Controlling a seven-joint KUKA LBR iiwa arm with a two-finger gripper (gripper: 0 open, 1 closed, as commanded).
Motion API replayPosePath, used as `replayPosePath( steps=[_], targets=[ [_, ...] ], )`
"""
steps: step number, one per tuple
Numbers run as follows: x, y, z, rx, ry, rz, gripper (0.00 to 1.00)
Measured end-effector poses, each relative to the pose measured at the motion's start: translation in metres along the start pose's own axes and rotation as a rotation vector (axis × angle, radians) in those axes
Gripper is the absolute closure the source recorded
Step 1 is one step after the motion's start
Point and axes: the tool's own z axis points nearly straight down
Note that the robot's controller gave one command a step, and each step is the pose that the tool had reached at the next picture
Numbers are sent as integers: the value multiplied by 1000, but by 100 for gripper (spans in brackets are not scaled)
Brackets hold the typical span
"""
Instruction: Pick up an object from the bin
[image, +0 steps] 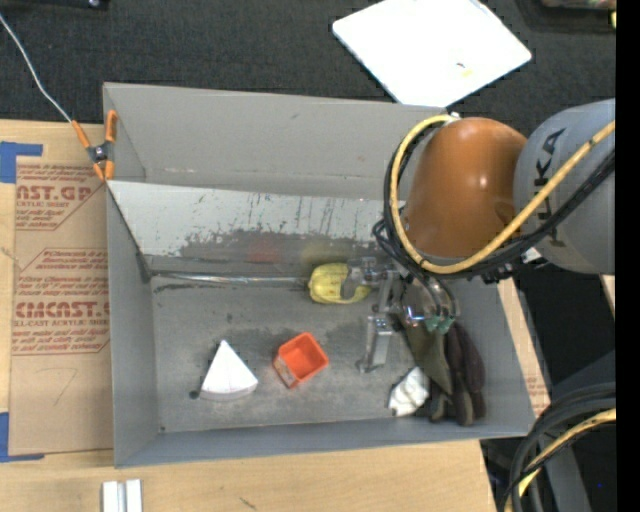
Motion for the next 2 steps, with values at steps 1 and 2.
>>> replayPosePath(
  steps=[1,2],
  targets=[
    [-1,0,-5,-1,-8,1,0],
    [16,45,57,-2,5,-264,0]
  ],
)
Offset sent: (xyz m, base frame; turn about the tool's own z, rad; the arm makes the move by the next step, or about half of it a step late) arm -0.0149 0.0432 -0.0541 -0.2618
